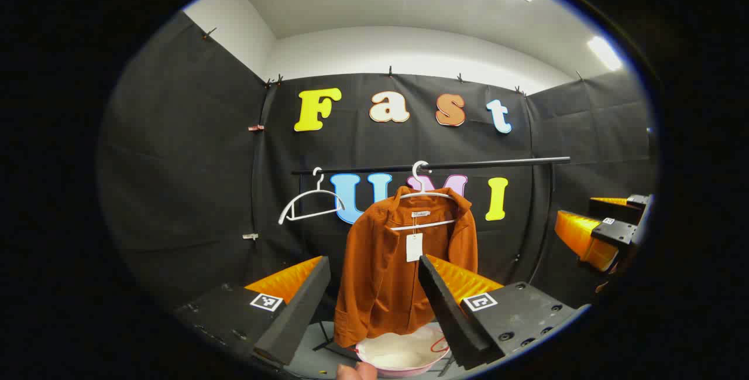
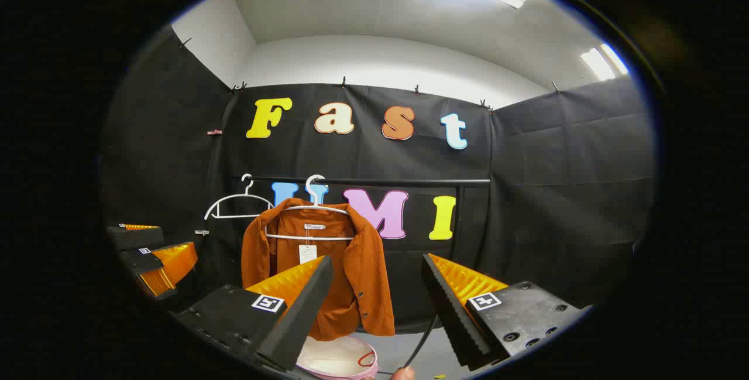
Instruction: Grasp the clothes on the hanger with both hands and then place them into the laundry hamper below.
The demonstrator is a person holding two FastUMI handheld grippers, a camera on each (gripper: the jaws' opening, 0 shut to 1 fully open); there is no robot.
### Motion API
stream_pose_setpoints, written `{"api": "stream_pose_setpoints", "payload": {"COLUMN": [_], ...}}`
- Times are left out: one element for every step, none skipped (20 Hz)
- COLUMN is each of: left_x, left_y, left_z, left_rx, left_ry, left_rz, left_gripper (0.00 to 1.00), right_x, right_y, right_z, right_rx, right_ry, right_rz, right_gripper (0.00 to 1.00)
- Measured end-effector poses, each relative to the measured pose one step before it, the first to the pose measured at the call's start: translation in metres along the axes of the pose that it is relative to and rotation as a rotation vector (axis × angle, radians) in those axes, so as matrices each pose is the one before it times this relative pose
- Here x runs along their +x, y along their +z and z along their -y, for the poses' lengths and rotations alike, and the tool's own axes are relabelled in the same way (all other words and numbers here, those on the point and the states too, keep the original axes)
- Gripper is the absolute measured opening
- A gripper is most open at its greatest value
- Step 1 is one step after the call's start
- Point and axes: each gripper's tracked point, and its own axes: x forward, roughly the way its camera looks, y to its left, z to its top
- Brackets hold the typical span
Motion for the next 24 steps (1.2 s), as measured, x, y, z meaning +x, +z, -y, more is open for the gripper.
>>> {"api": "stream_pose_setpoints", "payload": {"left_x": [0.00027,-0.00101,-0.00025,0.00019,0.00047,-0.00009,0.00006,0.00085,0.00016,-0.00029,-0.00021,0.0004,-0.00015,0.00068,0.00069,0.00104,0.00095,0.00058,0.00139,0.00174,0.00177,0.00458,0.00581,0.00839], "left_y": [-0.00153,0.0011,0.00318,0.00181,0.00062,-0.00011,-0.00002,-0.00178,-0.00115,-0.00209,-0.00031,-0.00015,0.00097,-0.00016,0.00048,-0.00024,-0.00065,-0.00137,-0.0012,-0.00214,-0.00117,-0.00192,-0.0022,-0.00221], "left_z": [0.00266,0.00178,0.00041,-0.0017,-0.00051,-0.00053,-0.00069,-0.00122,-0.00075,0.00003,0.0011,-0.0002,0.00066,0.00041,-0.00003,-0.00066,-0.00044,-0.00117,-0.001,0.00076,0.00032,0.00104,0.00248,0.00142], "left_rx": [0.00093,-0.00507,-0.00827,-0.00799,-0.00584,-0.00337,0.00002,0.00237,0.00265,0.00094,-0.00218,-0.00517,-0.00572,-0.00409,-0.00093,0.00212,0.00416,0.0044,0.00295,0.00182,0.00062,-0.00093,0.00121,0.0053], "left_ry": [-0.00799,-0.00687,-0.00127,-0.00015,0.00034,-0.00041,-0.00064,0.00233,0.00044,-0.00243,-0.00361,-0.003,-0.00364,-0.0033,-0.00272,-0.0016,-0.00039,0.00053,0.00048,-0.00296,-0.0029,-0.00508,-0.01245,-0.00655], "left_rz": [-0.00559,0.00283,0.00888,0.0072,0.0022,-0.00078,-0.00271,-0.003,-0.00422,-0.00394,-0.00244,-0.00059,0.00072,0.00138,0.00166,0.00056,-0.0018,-0.00215,-0.00336,-0.00474,-0.00331,-0.00379,-0.00565,-0.00244], "left_gripper": [0.96,0.96,0.96,0.96,0.96,0.96,0.96,0.96,0.96,0.96,0.96,0.96,0.96,0.96,0.96,0.96,0.96,0.96,0.96,0.96,0.96,0.96,0.96,0.96], "right_x": [0.00043,0.00103,0.00026,-0.00016,0.00001,0.00057,0.00007,-0.00003,-0.00036,0.00051,-0.00038,-0.00015,0.00068,-0.00007,0.00015,0.00094,0.00111,-0.00101,0.00063,0.00114,0.00158,0.00266,0.00462,0.0059], "right_y": [0.00071,0.00127,-0.00015,-0.00057,-0.00048,0.00009,0.00028,-0.00022,-0.00055,-0.00106,-0.00044,-0.00028,0.00004,0.00012,-0.00014,-0.0012,-0.00053,-0.00005,-0.00048,-0.0004,-0.00256,-0.00364,-0.00578,-0.00433], "right_z": [0.0006,0.00015,-0.0001,-0.00002,-0.00055,-0.00041,-0.00034,-0.00106,-0.00198,0.00012,0.00013,-0.00008,-0.00061,-0.00021,-0.00044,-0.0004,-0.00022,0.00055,0.0003,-0.00127,-0.00111,-0.00267,-0.00148,-0.00003], "right_rx": [-0.00404,-0.00299,-0.00105,-0.0007,-0.0017,-0.00113,0.00067,0.00246,-0.0003,-0.0032,-0.00385,-0.00127,0.00034,0.0014,0.00121,0.00012,-0.00115,-0.00089,0.00151,0.00275,0.00295,0.00575,0.00883,0.01293], "right_ry": [0.00019,0.00012,0.00016,0.00181,0.00049,-0.00051,-0.00019,0.00215,0.00168,-0.00073,-0.00102,-0.00132,-0.00173,-0.00191,-0.00179,-0.00184,-0.00228,-0.0034,-0.00232,-0.00049,0.00215,0.00866,0.0057,0.00655], "right_rz": [0.00216,0.00183,0.00008,-0.00311,-0.00217,0.00039,0.00065,-0.0002,-0.00258,-0.00101,-0.00109,0.00095,-0.00141,-0.00043,-0.00167,-0.00128,-0.00077,-0.00049,-0.00063,-0.00094,-0.00434,-0.00882,-0.01547,-0.01123], "right_gripper": [0.98,0.98,0.98,1.0,0.98,0.98,0.98,0.98,0.98,0.98,0.98,0.98,0.98,0.98,0.98,0.98,0.98,0.98,0.98,0.98,0.98,0.98,0.96,0.98]}}
